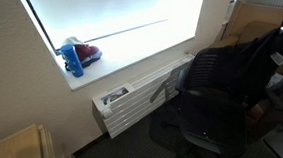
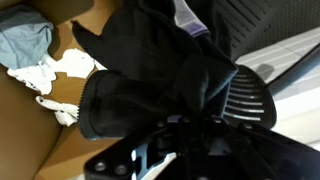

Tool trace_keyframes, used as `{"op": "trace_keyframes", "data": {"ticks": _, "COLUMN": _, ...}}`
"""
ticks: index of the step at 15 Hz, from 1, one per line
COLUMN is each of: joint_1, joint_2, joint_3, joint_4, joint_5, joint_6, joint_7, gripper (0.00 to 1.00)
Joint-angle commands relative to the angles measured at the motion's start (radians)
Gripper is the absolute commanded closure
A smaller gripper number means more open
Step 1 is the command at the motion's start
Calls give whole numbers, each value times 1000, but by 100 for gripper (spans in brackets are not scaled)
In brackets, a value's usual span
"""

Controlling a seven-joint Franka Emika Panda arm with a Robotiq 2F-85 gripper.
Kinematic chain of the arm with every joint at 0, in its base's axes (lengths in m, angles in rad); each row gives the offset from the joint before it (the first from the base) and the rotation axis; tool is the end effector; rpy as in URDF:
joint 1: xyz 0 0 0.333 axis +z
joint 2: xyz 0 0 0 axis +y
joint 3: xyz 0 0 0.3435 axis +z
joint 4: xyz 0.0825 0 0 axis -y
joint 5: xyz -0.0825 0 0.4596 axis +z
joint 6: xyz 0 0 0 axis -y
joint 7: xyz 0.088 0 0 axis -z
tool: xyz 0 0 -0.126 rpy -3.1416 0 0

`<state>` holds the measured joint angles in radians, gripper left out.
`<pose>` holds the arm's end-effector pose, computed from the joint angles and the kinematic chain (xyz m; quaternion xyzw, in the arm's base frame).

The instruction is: Move the black shirt from the black chair to the brown chair

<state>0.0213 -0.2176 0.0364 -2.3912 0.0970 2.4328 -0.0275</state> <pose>0.5482 0.0332 0.3943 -0.9911 -0.0099 -0.1287 0.0340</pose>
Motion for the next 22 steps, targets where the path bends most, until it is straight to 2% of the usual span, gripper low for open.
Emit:
{"op": "trace_keyframes", "data": {"ticks": 1, "joint_1": 4, "joint_2": -155, "joint_3": -12, "joint_4": 60, "joint_5": 59, "joint_6": -73, "joint_7": 104, "gripper": 97}}
{"op": "trace_keyframes", "data": {"ticks": 7, "joint_1": -55, "joint_2": -288, "joint_3": 12, "joint_4": 283, "joint_5": 49, "joint_6": -220, "joint_7": 415, "gripper": 97}}
{"op": "trace_keyframes", "data": {"ticks": 9, "joint_1": -89, "joint_2": -306, "joint_3": 35, "joint_4": 268, "joint_5": 27, "joint_6": -145, "joint_7": 511, "gripper": 97}}
{"op": "trace_keyframes", "data": {"ticks": 10, "joint_1": -56, "joint_2": -300, "joint_3": 13, "joint_4": 259, "joint_5": 46, "joint_6": -181, "joint_7": 437, "gripper": 90}}
{"op": "trace_keyframes", "data": {"ticks": 13, "joint_1": -76, "joint_2": -310, "joint_3": 24, "joint_4": 265, "joint_5": 43, "joint_6": -178, "joint_7": 487, "gripper": 90}}
{"op": "trace_keyframes", "data": {"ticks": 14, "joint_1": -77, "joint_2": -307, "joint_3": 25, "joint_4": 264, "joint_5": 43, "joint_6": -177, "joint_7": 489, "gripper": 97}}
{"op": "trace_keyframes", "data": {"ticks": 15, "joint_1": -105, "joint_2": -293, "joint_3": 52, "joint_4": 237, "joint_5": 9, "joint_6": -79, "joint_7": 534, "gripper": 97}}
{"op": "trace_keyframes", "data": {"ticks": 16, "joint_1": -123, "joint_2": -236, "joint_3": 50, "joint_4": 274, "joint_5": 17, "joint_6": -2, "joint_7": 575, "gripper": 97}}
{"op": "trace_keyframes", "data": {"ticks": 20, "joint_1": -164, "joint_2": -125, "joint_3": -7, "joint_4": 499, "joint_5": 38, "joint_6": -70, "joint_7": 704, "gripper": 97}}
{"op": "trace_keyframes", "data": {"ticks": 22, "joint_1": -194, "joint_2": -46, "joint_3": -28, "joint_4": 616, "joint_5": 31, "joint_6": -64, "joint_7": 777, "gripper": 97}}
